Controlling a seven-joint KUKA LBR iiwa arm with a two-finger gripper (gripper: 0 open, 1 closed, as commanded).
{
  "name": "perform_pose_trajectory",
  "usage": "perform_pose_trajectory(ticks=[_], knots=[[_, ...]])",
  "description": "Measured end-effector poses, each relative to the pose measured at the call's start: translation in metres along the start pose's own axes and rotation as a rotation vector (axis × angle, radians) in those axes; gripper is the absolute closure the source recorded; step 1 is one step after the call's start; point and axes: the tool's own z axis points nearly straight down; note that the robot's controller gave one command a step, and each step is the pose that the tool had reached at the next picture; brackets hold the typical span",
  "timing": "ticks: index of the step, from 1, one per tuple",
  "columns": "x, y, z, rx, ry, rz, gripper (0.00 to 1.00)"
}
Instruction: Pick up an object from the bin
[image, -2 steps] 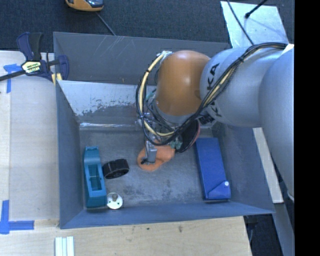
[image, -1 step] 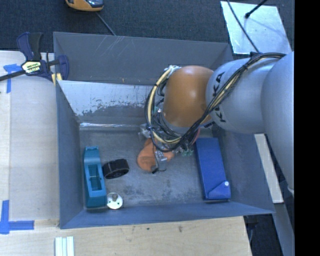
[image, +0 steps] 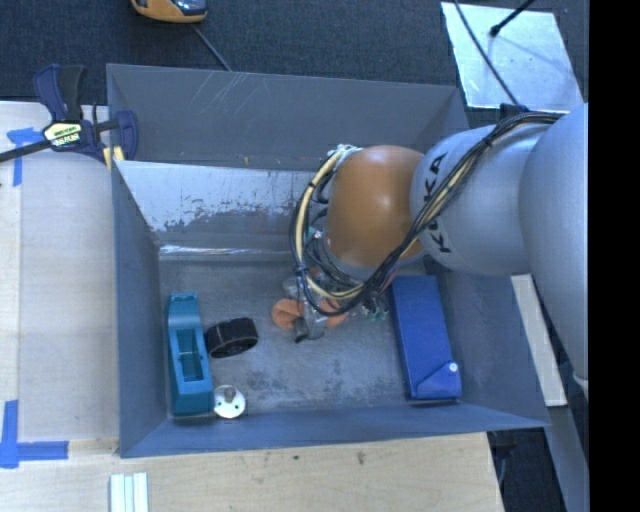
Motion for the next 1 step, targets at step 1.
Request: perform_pose_trajectory(ticks=[1], knots=[[0.0000, 0.0000, 0.0000, 0.000, 0.000, 0.000, 1.00]])
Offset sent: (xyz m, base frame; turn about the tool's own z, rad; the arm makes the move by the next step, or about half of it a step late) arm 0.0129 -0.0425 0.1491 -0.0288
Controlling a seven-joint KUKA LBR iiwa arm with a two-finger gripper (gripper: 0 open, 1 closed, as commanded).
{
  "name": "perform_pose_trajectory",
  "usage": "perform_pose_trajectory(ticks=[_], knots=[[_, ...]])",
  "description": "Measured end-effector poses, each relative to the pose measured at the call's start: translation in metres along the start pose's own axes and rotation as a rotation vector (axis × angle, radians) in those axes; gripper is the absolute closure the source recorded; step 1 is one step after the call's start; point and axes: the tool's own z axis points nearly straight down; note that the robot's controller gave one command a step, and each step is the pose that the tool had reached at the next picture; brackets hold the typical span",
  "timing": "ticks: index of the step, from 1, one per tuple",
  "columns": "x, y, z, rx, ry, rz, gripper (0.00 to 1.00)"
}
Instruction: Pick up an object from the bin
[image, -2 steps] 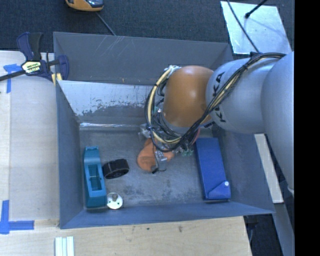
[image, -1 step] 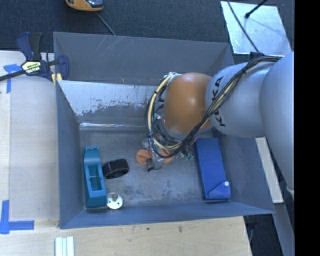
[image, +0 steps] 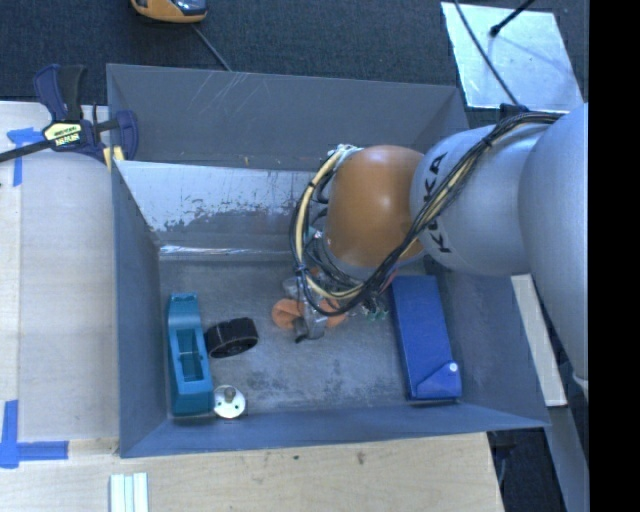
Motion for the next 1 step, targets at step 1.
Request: perform_pose_trajectory(ticks=[1], knots=[[-0.0012, -0.0455, -0.1505, 0.001, -0.001, -0.026, 1.00]])
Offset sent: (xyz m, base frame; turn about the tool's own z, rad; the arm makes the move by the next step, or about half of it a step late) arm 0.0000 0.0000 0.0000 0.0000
